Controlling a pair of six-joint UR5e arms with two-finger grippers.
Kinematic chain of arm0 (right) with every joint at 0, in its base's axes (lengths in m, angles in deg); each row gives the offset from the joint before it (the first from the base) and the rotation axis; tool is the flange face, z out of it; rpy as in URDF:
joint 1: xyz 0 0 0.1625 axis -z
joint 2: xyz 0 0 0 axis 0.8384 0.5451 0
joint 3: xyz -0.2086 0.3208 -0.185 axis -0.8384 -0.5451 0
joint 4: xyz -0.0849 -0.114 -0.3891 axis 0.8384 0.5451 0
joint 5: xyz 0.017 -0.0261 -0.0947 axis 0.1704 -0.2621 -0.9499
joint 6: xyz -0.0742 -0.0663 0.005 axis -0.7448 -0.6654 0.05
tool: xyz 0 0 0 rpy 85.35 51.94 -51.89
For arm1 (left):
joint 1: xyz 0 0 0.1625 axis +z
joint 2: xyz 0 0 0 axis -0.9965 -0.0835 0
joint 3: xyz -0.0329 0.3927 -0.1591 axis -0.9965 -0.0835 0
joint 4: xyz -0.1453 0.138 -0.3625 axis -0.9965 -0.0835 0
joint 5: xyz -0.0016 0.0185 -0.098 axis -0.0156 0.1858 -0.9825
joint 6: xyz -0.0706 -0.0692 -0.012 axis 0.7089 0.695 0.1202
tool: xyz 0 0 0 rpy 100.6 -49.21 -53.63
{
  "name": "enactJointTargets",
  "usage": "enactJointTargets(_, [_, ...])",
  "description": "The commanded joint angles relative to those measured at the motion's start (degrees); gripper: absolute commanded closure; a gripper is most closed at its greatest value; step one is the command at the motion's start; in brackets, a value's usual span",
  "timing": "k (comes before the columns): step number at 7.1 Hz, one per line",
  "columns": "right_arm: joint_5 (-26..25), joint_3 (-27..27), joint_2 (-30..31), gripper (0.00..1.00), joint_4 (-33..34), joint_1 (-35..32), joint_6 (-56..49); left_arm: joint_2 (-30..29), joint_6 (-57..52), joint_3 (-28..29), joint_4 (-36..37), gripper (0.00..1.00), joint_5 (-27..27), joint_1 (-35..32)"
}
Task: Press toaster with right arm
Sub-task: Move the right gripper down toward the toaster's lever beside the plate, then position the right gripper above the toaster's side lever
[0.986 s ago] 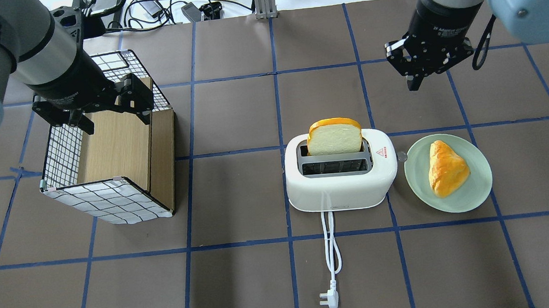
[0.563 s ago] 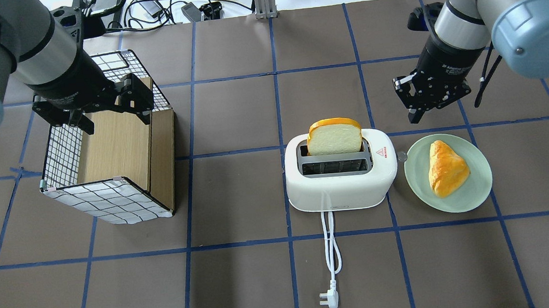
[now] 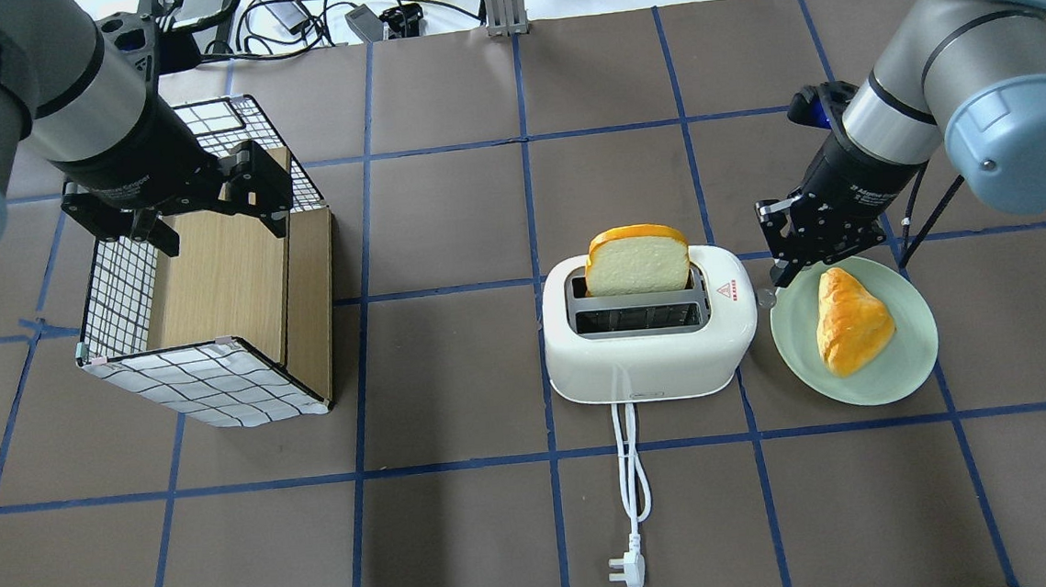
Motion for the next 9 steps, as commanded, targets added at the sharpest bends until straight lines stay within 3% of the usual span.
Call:
enactJointTargets(1, [1.85,2.30,-0.17,1.00,0.64,0.41,-0.64,0.00,0.00,0.00,0.00,0.00,0.00,0.00])
enactJointTargets(9, [3.95,4.59,-2.19,1.00,2.23,2.52,-1.26,0.00,0.00,0.00,0.00,0.00,0.00,0.00])
